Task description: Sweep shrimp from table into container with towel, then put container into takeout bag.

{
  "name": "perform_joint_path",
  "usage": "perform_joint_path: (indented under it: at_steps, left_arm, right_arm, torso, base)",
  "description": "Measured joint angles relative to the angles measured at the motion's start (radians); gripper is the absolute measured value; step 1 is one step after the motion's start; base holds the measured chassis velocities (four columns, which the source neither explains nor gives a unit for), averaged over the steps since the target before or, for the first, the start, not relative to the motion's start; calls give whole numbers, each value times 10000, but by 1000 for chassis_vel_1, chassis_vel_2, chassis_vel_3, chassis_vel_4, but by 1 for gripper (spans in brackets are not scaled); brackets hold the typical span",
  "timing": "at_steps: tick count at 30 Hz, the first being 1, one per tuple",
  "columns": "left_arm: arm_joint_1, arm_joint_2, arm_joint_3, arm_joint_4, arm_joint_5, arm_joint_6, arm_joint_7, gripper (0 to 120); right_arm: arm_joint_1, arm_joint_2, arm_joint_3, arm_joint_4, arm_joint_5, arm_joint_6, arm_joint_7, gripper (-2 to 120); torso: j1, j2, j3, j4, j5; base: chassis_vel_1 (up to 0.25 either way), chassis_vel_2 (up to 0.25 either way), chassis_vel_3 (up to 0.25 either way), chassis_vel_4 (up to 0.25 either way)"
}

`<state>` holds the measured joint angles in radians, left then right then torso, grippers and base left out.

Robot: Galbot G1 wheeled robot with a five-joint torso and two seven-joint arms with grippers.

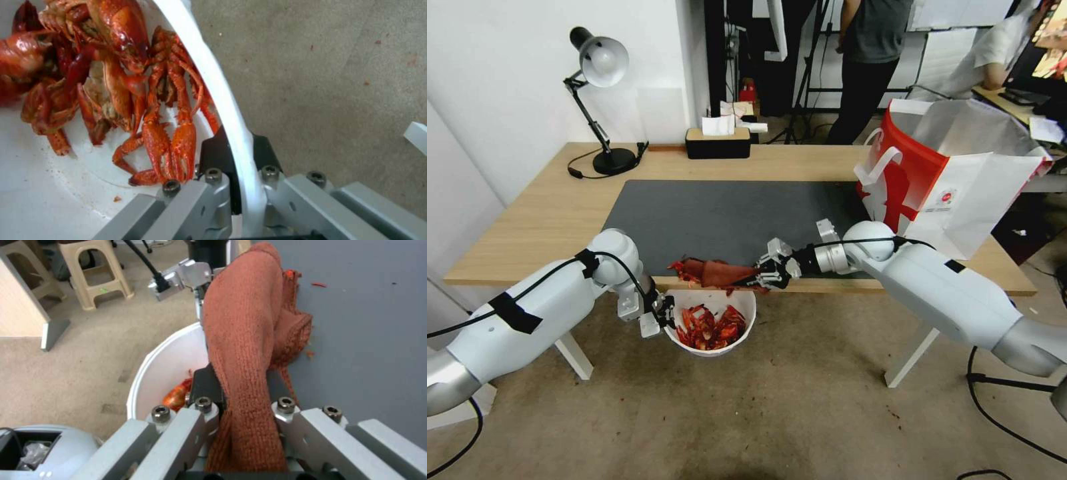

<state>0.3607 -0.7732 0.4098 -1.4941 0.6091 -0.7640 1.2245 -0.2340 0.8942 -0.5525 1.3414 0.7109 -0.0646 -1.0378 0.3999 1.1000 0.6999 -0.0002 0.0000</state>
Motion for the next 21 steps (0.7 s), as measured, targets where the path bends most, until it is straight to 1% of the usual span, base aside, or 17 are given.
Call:
perform_joint_path:
  at_steps: [10,14,17,18,20,21]
  left_arm:
    - [31,-5,8,-22,22,29,40,0]
    - [34,-1,6,-24,25,38,52,0]
    - [58,43,-32,-25,31,39,59,0]
    - [58,43,-32,-25,31,39,59,0]
    - [83,77,-90,-16,37,39,60,0]
    - [83,77,-90,-16,37,39,60,0]
  right_arm:
    - [-380,-161,299,412,141,-59,45,7]
    - [-477,-262,535,503,382,-114,49,7]
    - [-489,-375,865,621,932,-253,79,7]
    - [-489,-375,865,621,932,-253,79,7]
    - [-406,-404,1056,642,1531,-332,267,7]
    - [-406,-404,1056,642,1531,-332,267,7]
  torso:
    - [0,0,0,2,0]
    - [0,0,0,1,0]
    - [0,0,0,2,-1]
    - [0,0,0,2,-1]
    - [0,0,0,0,-1]
    - [0,0,0,0,-1]
  base:
    - [0,0,0,0]
    - [0,0,0,0]
    - [0,0,0,0]
    - [0,0,0,0]
    - [0,0,0,0]
    - [0,0,0,0]
